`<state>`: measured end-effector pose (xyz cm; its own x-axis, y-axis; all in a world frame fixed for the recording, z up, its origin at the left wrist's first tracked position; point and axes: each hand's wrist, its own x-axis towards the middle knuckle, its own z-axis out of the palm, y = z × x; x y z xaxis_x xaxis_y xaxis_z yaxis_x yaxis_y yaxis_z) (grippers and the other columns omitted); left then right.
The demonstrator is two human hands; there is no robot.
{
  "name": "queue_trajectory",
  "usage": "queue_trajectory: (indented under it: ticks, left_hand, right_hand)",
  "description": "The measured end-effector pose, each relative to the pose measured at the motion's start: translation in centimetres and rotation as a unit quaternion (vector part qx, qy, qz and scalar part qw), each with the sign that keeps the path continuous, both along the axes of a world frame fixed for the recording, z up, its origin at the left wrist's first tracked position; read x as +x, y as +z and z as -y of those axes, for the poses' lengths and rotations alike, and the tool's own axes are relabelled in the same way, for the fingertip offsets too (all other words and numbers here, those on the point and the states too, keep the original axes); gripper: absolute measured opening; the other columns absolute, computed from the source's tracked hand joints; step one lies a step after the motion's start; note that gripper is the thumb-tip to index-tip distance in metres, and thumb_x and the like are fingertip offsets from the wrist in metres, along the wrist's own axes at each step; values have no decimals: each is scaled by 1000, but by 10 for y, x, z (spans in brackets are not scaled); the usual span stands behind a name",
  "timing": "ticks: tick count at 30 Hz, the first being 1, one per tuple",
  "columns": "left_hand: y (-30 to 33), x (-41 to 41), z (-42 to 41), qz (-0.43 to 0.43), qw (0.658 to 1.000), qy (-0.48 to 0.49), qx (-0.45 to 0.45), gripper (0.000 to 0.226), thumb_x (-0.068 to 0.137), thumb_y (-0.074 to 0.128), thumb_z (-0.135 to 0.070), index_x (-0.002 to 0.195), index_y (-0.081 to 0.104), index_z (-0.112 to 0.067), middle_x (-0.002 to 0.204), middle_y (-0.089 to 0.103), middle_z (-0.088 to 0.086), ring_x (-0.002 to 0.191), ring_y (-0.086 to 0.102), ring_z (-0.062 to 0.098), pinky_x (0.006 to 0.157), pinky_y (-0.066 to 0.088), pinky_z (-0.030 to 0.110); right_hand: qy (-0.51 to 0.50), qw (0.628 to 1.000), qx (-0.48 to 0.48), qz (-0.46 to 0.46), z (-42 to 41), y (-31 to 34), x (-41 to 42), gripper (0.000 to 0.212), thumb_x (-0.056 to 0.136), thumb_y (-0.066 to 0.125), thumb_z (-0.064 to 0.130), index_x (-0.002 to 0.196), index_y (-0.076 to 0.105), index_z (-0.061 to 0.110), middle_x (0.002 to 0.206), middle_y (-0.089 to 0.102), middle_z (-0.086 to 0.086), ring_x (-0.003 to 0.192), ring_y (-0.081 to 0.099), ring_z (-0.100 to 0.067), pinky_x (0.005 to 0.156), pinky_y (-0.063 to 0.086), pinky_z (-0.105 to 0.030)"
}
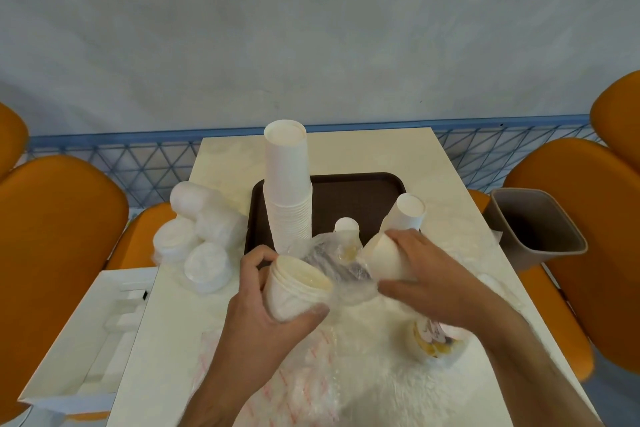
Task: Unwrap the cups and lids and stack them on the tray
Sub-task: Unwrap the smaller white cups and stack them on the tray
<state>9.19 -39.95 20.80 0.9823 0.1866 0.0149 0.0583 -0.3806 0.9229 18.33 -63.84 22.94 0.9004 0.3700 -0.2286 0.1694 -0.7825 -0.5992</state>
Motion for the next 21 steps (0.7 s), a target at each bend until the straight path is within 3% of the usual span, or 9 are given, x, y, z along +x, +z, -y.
queue_trajectory:
  ticks: [2,5,7,12,17,21]
  left_hand:
    - [1,0,0,-4,1000,1,-6,82,62,92,-30,116,34,-50,103,63,-24,94,63,2,71,53,18]
    - [1,-1,3,-10,1000,-4,-9,84,62,92,-32,116,32,-51,102,64,-23,94,63,2,71,54,19]
    - [-1,-2,4,-16,1000,-6,-11,86,60,93,-35,118,31,-50,105,63,-20,97,63,6,73,54,19]
    - [-4,-5,6,-18,1000,-10,-12,83,62,92,-31,115,32,-53,101,62,-26,96,62,1,72,51,14]
    - [-7,-9,3,-24,1000,-2,-6,85,61,93,-32,114,31,-55,103,62,-28,96,62,0,72,53,15]
    - [-8,-9,3,-32,999,1,-8,86,61,93,-35,115,30,-55,102,60,-31,96,60,-4,72,51,12]
  right_hand:
    - [-53,998,31,34,7,2,11,77,85,77,32,145,29,41,140,43,10,115,47,-12,93,44,-30]
    - [-126,983,91,93,14,7,28,86,84,77,31,139,18,62,144,46,8,126,51,-22,107,40,-60]
    - [-164,968,124,144,16,9,39,87,85,78,28,137,19,64,145,46,7,128,51,-24,107,41,-64]
    - [-167,958,113,202,18,7,63,73,86,79,17,144,39,37,150,43,2,124,47,-18,101,52,-49]
    - [-125,979,-1,159,21,-11,89,54,89,74,7,135,56,30,146,49,1,129,50,-24,101,44,-30]
    - [-105,986,-29,122,24,-30,98,54,89,69,-5,133,63,25,148,50,0,134,48,-24,95,35,-20]
